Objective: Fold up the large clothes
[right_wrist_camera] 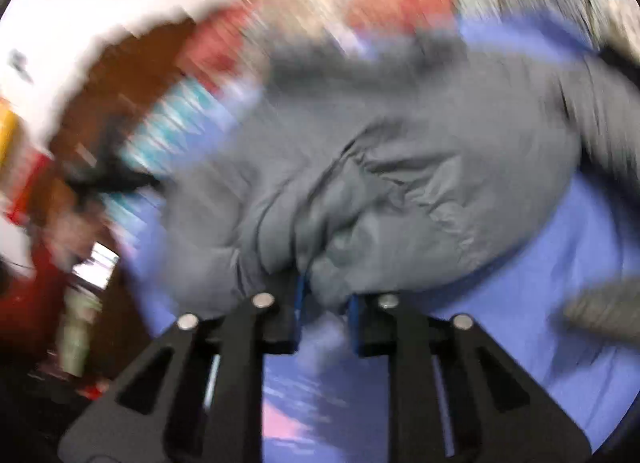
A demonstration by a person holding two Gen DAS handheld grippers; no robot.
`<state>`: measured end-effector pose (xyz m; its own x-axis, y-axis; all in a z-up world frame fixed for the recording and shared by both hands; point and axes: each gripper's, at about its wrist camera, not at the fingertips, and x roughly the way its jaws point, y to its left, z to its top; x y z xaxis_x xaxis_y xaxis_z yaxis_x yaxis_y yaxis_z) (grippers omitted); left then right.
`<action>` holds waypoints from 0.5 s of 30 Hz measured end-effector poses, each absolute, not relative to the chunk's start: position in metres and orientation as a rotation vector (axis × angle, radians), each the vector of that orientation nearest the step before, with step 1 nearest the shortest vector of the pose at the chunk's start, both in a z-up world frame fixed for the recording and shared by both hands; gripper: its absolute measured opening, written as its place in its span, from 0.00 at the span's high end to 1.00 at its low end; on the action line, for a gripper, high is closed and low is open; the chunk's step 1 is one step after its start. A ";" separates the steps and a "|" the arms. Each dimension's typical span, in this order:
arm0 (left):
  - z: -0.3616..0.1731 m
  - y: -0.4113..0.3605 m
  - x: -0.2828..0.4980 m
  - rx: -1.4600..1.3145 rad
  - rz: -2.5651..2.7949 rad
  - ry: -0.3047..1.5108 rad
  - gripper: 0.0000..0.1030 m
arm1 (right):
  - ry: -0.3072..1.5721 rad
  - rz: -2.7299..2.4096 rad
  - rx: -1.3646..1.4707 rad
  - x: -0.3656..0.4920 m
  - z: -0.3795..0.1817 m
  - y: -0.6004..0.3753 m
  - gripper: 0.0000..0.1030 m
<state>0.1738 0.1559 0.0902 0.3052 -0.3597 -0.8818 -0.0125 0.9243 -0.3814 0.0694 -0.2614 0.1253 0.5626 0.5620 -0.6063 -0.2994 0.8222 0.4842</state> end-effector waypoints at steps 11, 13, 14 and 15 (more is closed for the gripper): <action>0.151 0.168 0.085 -0.344 -0.262 1.243 0.75 | 0.791 0.112 0.356 -0.036 0.245 -0.360 0.90; 0.126 0.168 0.074 -0.283 -0.225 1.282 0.75 | 0.778 0.009 0.301 -0.048 0.227 -0.369 0.90; 0.103 0.168 0.067 -0.255 -0.193 1.323 0.75 | 0.794 -0.007 0.303 -0.052 0.217 -0.368 0.90; 0.087 0.172 0.061 -0.256 -0.171 1.352 0.75 | 0.815 0.000 0.316 -0.056 0.206 -0.365 0.90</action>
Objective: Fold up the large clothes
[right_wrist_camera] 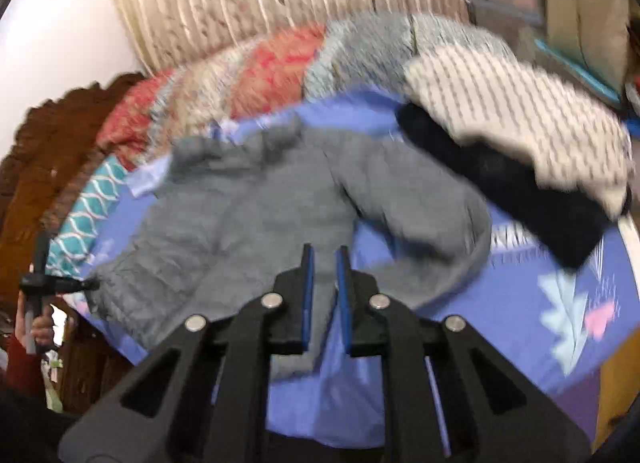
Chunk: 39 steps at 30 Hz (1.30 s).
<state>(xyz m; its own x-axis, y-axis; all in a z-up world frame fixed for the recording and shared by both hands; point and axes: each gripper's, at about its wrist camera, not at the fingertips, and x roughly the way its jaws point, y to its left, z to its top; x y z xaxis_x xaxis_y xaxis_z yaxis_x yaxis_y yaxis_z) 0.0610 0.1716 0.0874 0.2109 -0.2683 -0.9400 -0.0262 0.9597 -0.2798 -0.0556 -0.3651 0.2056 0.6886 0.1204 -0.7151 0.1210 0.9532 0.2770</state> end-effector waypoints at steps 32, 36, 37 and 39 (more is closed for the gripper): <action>0.092 0.133 -0.001 -0.190 -0.444 1.283 0.75 | 1.050 -0.023 0.125 -0.058 0.170 -0.325 0.25; 0.046 0.141 -0.011 -0.143 -0.393 1.410 0.75 | 1.153 -0.318 -0.041 -0.066 0.115 -0.362 0.25; 0.046 0.150 -0.014 -0.171 -0.409 1.405 0.75 | 1.130 -0.350 0.023 -0.070 0.119 -0.374 0.25; 0.059 0.176 -0.019 -0.226 -0.435 1.343 0.75 | 1.046 -0.335 0.130 -0.070 0.144 -0.383 0.25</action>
